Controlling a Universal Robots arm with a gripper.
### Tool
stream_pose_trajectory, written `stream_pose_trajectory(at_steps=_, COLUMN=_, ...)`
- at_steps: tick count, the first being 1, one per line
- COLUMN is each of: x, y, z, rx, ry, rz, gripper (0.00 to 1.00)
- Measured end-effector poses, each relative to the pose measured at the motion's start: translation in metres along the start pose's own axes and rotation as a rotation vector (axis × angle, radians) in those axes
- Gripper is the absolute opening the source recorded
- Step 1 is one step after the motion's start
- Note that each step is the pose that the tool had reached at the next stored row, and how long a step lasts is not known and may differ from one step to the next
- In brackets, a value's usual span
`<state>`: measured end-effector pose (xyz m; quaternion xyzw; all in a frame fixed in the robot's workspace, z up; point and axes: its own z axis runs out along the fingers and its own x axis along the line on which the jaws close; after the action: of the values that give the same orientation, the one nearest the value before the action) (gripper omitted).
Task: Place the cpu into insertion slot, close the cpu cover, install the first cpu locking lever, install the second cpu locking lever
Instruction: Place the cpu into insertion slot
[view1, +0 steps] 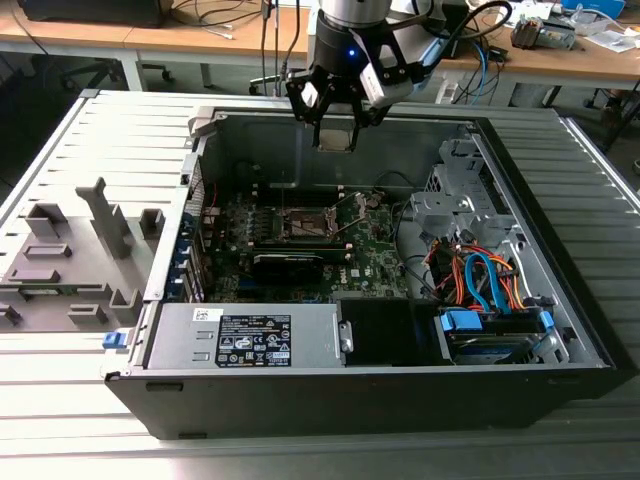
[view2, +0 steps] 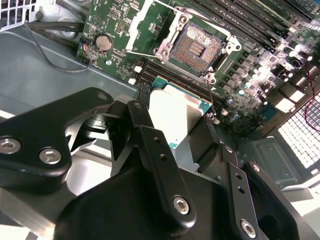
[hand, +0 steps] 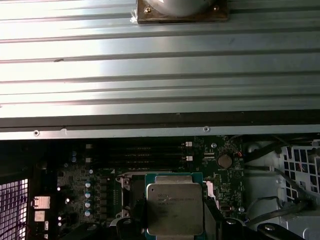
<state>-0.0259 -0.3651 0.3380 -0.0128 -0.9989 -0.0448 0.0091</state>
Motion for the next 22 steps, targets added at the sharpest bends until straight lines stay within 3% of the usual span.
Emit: stream_pose_trajectory(at_steps=22, x=-0.0001, y=-0.0006, z=0.0062, rx=0.0, ry=0.0, rz=0.0, gripper=0.54)
